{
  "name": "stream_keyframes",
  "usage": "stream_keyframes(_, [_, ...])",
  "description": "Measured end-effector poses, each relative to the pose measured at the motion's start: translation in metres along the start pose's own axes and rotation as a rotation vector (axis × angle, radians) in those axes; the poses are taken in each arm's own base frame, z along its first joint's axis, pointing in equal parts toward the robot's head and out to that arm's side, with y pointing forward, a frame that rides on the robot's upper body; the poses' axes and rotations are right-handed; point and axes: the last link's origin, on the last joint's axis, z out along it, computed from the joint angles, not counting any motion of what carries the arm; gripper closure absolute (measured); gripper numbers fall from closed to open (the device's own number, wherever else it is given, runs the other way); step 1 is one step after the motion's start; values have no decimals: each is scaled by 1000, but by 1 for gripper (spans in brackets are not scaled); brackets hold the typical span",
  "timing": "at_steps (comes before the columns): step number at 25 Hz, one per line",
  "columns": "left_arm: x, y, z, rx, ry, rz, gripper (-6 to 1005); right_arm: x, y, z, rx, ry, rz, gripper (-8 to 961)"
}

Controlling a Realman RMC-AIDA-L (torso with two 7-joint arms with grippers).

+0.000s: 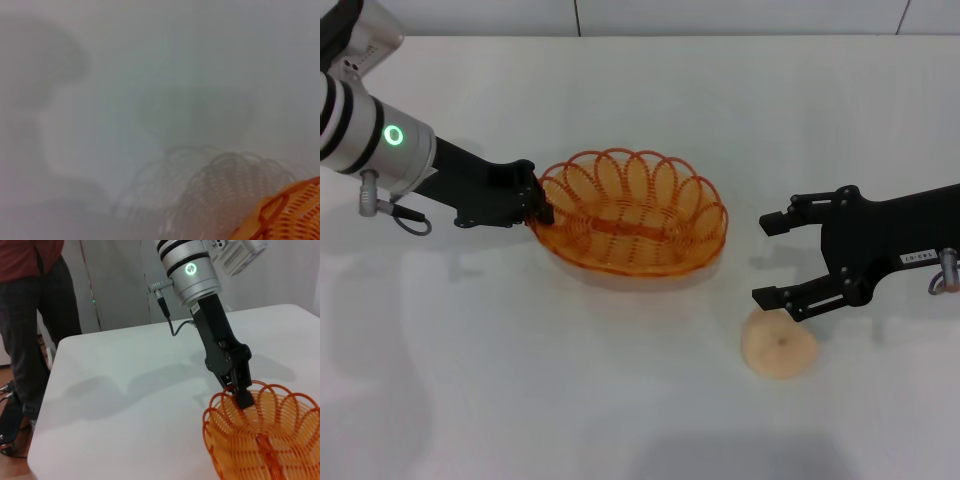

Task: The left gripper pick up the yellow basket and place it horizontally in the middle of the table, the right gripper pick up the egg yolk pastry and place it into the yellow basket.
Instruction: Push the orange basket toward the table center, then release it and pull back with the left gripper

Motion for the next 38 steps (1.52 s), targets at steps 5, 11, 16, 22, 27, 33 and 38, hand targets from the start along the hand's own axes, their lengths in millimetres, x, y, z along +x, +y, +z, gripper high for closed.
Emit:
stream_keyframes(5, [-1,2,3,-5,-3,0,841,0,0,0,-1,0,-2,84])
stream_keyframes(11, [-4,1,7,-9,-12,-5,835,0,0,0,-2,1,-8,85])
stream_keyframes(16, [-4,1,8,-11,-14,-2,829,0,0,0,-3,1,-9,84])
stream_keyframes(22, [-4,2,9,-13,-14,0,823,0,1,0,-3,1,-9,84])
stream_keyframes(27, [-5,4,9,-26,-18,8,817,1,1,0,-2,1,-9,84])
stream_keyframes(33, [-6,5,9,-65,-11,-4,810,1,0,-1,2,-1,-8,84])
stream_keyframes(38, [-5,4,6,-73,-3,-3,774,1,0,-5,5,-10,1,84])
